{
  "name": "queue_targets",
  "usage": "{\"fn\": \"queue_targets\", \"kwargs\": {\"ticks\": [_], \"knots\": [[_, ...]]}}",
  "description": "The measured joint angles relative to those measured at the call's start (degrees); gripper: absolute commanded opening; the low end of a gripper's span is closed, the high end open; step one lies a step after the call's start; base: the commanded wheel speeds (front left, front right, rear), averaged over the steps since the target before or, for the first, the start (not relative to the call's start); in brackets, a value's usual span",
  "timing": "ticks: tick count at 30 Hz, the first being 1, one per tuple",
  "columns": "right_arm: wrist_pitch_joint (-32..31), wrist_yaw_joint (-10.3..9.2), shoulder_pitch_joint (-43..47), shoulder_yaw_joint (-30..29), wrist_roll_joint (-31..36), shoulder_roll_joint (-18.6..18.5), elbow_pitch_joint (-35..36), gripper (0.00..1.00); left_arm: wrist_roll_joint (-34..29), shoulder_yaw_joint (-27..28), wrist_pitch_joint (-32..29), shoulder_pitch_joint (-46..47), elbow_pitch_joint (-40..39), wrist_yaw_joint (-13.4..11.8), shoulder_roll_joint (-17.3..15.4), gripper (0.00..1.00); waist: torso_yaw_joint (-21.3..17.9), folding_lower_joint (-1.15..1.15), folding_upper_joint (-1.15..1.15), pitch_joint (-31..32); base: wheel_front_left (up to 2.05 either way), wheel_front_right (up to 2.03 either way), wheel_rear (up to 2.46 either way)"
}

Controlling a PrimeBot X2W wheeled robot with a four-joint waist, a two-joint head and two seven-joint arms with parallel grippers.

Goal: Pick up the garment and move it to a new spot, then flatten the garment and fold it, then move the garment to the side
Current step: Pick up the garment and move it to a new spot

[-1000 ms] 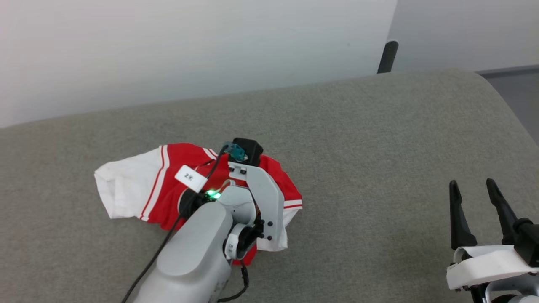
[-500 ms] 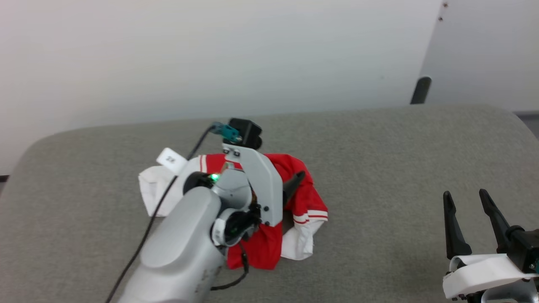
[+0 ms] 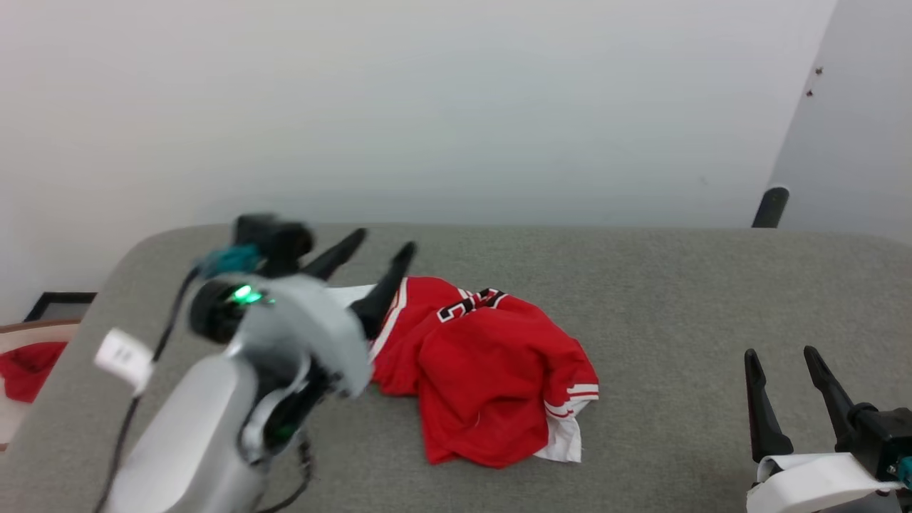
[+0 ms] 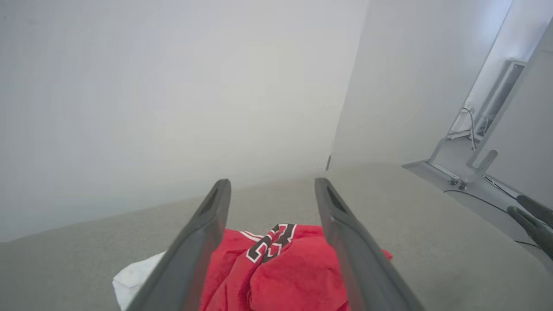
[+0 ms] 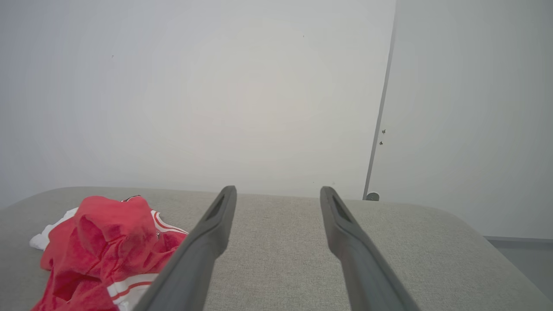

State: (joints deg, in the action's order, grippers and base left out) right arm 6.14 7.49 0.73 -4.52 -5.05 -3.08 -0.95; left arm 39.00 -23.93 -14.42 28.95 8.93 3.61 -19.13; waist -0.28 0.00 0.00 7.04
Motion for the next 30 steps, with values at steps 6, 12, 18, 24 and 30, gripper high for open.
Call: {"fn": "queue_targets", "kwargs": {"ticks": [6, 12, 18, 24, 30], "knots": [[1.0, 0.0, 1.3, -0.6, 0.3, -0.1, -0.7, 1.0, -2.4, 2.4, 7.8, -8.0, -2.9, 0.5, -6.1, 1.0, 1.4, 0.0, 0.0, 0.9, 0.0, 0.0, 0.0], [2.8, 0.0, 2.5, -1.7, 0.1, -0.7, -2.2, 1.0, -4.1, 4.8, 16.0, -16.5, -3.3, 0.0, -9.3, 1.0, 2.2, 0.0, 0.0, 1.5, 0.0, 0.0, 0.0], [4.2, 0.0, 4.1, -3.4, 0.1, -1.0, -3.6, 1.0, -7.3, 7.0, 24.6, -23.5, -3.1, -3.1, -10.6, 1.0, 3.2, 0.0, 0.0, 2.1, 0.0, 0.0, 0.0], [4.5, 0.0, 4.9, -4.1, 0.1, -0.8, -4.0, 1.0, -6.6, 9.8, 27.9, -27.8, -2.8, -4.6, -10.4, 1.0, 4.0, 0.0, 0.0, 2.4, 0.0, 0.0, 0.0], [4.4, 0.0, 5.0, -4.3, 0.1, -0.7, -3.9, 1.0, -6.2, 11.2, 28.6, -29.0, -2.9, -4.6, -10.3, 1.0, 4.3, 0.0, 0.0, 2.2, 0.0, 0.0, 0.0]]}}
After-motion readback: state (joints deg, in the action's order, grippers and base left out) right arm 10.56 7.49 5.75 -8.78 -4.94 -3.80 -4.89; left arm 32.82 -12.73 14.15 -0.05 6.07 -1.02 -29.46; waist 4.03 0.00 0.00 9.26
